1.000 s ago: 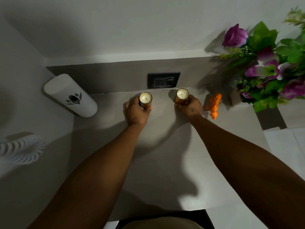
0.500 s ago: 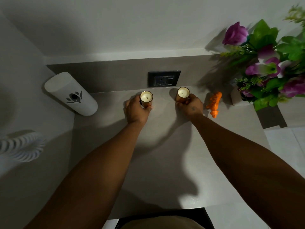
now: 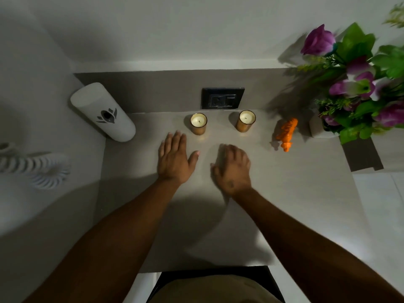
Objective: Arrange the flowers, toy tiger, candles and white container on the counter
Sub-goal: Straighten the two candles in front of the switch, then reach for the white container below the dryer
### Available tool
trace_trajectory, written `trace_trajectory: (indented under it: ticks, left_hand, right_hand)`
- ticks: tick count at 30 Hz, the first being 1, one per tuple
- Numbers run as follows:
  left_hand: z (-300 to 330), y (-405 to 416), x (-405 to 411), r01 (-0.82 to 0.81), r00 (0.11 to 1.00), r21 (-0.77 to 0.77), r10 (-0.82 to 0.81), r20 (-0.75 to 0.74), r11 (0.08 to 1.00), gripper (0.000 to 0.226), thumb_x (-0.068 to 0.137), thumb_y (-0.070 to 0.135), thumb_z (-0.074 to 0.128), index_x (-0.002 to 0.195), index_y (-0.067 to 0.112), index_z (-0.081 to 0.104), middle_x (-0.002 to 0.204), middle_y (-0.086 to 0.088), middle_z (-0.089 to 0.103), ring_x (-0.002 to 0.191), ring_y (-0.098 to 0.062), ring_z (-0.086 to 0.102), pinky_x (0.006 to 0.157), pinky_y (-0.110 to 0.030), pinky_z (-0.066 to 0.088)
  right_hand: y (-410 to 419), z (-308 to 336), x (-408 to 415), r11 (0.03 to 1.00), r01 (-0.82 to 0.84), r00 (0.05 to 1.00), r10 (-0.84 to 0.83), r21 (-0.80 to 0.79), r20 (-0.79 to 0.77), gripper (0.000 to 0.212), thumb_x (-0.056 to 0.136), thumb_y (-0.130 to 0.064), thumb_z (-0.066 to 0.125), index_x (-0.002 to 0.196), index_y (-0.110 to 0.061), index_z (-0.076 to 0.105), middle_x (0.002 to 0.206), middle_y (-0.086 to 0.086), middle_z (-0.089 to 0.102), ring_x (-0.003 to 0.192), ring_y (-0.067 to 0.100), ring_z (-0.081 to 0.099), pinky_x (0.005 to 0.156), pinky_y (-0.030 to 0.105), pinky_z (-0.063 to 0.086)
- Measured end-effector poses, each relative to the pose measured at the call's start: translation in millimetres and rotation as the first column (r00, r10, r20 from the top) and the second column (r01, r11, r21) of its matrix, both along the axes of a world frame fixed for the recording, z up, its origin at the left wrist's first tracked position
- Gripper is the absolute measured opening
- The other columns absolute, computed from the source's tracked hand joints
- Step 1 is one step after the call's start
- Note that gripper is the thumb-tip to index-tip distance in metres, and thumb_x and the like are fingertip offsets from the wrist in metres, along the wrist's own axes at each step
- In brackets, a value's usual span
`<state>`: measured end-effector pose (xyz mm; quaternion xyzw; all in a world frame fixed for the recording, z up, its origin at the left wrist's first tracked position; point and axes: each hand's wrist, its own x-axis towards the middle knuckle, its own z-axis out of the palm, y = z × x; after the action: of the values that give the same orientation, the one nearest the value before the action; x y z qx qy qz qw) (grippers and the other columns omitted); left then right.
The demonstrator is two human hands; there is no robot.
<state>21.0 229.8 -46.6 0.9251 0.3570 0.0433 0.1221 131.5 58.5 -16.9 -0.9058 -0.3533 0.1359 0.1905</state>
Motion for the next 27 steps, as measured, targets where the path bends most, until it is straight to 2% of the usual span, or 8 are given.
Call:
trace_trajectory:
  ticks: [4, 7, 9, 11, 15, 20, 24, 27]
  left_hand:
    - [-1, -4, -24, -0.013, 0.997, -0.003, 0.013, -0.072, 1.000, 0.083, 0.097, 0.074, 0.011, 0.159, 0.019, 0.011, 0.170, -0.006, 0.009, 0.156, -0.027, -0.001, 0.126, -0.048, 0.003]
    - [8, -2, -36, -0.010, 0.993, -0.072, 0.001, -0.119, 0.997, 0.099, 0.088, 0.085, 0.015, 0.160, 0.017, 0.005, 0.170, -0.007, 0.002, 0.156, -0.027, -0.006, 0.125, -0.048, 0.000]
    - [21, -3, -40, -0.060, 0.995, -0.117, 0.050, -0.086, 0.991, 0.115, 0.079, 0.091, 0.033, 0.159, 0.015, 0.002, 0.170, -0.011, -0.002, 0.155, -0.028, -0.009, 0.124, -0.051, -0.003]
    - [39, 0, -40, -0.071, 0.997, 0.003, 0.071, -0.022, 0.997, 0.123, 0.073, 0.085, 0.054, 0.158, 0.014, 0.002, 0.169, -0.014, -0.003, 0.154, -0.030, -0.008, 0.123, -0.055, -0.004]
    - [86, 27, -39, -0.119, 0.993, 0.350, 0.105, 0.060, 0.929, 0.129, 0.065, 0.049, 0.085, 0.158, 0.012, 0.003, 0.167, -0.016, -0.004, 0.154, -0.039, -0.007, 0.122, -0.056, -0.011]
    - [122, 75, -38, -0.305, 0.950, 0.534, 0.291, 0.113, 0.788, 0.107, 0.071, 0.014, 0.072, 0.158, 0.008, 0.011, 0.166, -0.024, 0.009, 0.153, -0.046, 0.007, 0.121, -0.061, -0.001]
    - [121, 104, -43, -0.328, 0.933, 0.630, 0.344, 0.102, 0.703, 0.077, 0.086, 0.009, 0.060, 0.156, 0.009, 0.028, 0.161, -0.021, 0.031, 0.148, -0.044, 0.029, 0.120, -0.061, 0.019]
    - [116, 119, -48, -0.289, 0.944, 0.631, 0.323, 0.063, 0.720, 0.069, 0.085, 0.011, 0.051, 0.152, 0.012, 0.037, 0.153, -0.017, 0.046, 0.141, -0.041, 0.043, 0.117, -0.061, 0.026]
  right_hand:
    - [-3, -17, -57, 0.958, -0.246, 0.962, 0.259, -0.148, 0.083, 0.079, 0.099, -0.068, 0.017, 0.159, -0.018, 0.013, 0.167, 0.014, 0.005, 0.154, 0.034, -0.004, 0.123, 0.052, -0.001]
    - [-6, -23, -65, 0.942, -0.269, 0.951, 0.293, -0.203, 0.098, 0.081, 0.098, -0.071, 0.011, 0.160, -0.020, 0.008, 0.167, 0.011, -0.002, 0.153, 0.031, -0.012, 0.123, 0.052, -0.006]
    - [-7, -24, -63, 0.936, -0.277, 0.947, 0.304, -0.218, 0.103, 0.082, 0.097, -0.072, 0.010, 0.160, -0.020, 0.008, 0.167, 0.011, -0.002, 0.153, 0.031, -0.011, 0.123, 0.052, -0.005]
    - [-7, -24, -61, 0.938, -0.272, 0.947, 0.300, -0.215, 0.110, 0.083, 0.096, -0.073, 0.010, 0.160, -0.021, 0.010, 0.168, 0.011, 0.000, 0.154, 0.031, -0.010, 0.123, 0.052, -0.004]
    - [-7, -22, -62, 0.939, -0.271, 0.947, 0.300, -0.214, 0.117, 0.084, 0.095, -0.074, 0.008, 0.160, -0.022, 0.010, 0.168, 0.010, 0.001, 0.154, 0.030, -0.008, 0.123, 0.051, -0.004]
    - [-7, -15, -62, 0.938, -0.283, 0.942, 0.311, -0.202, 0.127, 0.085, 0.094, -0.074, 0.006, 0.160, -0.021, 0.010, 0.168, 0.011, 0.002, 0.154, 0.030, -0.007, 0.124, 0.050, -0.005]
    - [-7, -9, -62, 0.938, -0.285, 0.943, 0.311, -0.195, 0.115, 0.086, 0.093, -0.074, 0.005, 0.161, -0.021, 0.009, 0.168, 0.010, 0.001, 0.154, 0.030, -0.008, 0.123, 0.048, -0.007]
    - [-7, -8, -63, 0.940, -0.284, 0.944, 0.308, -0.188, 0.114, 0.085, 0.094, -0.074, 0.006, 0.161, -0.021, 0.009, 0.168, 0.010, 0.002, 0.154, 0.029, -0.007, 0.123, 0.048, -0.006]
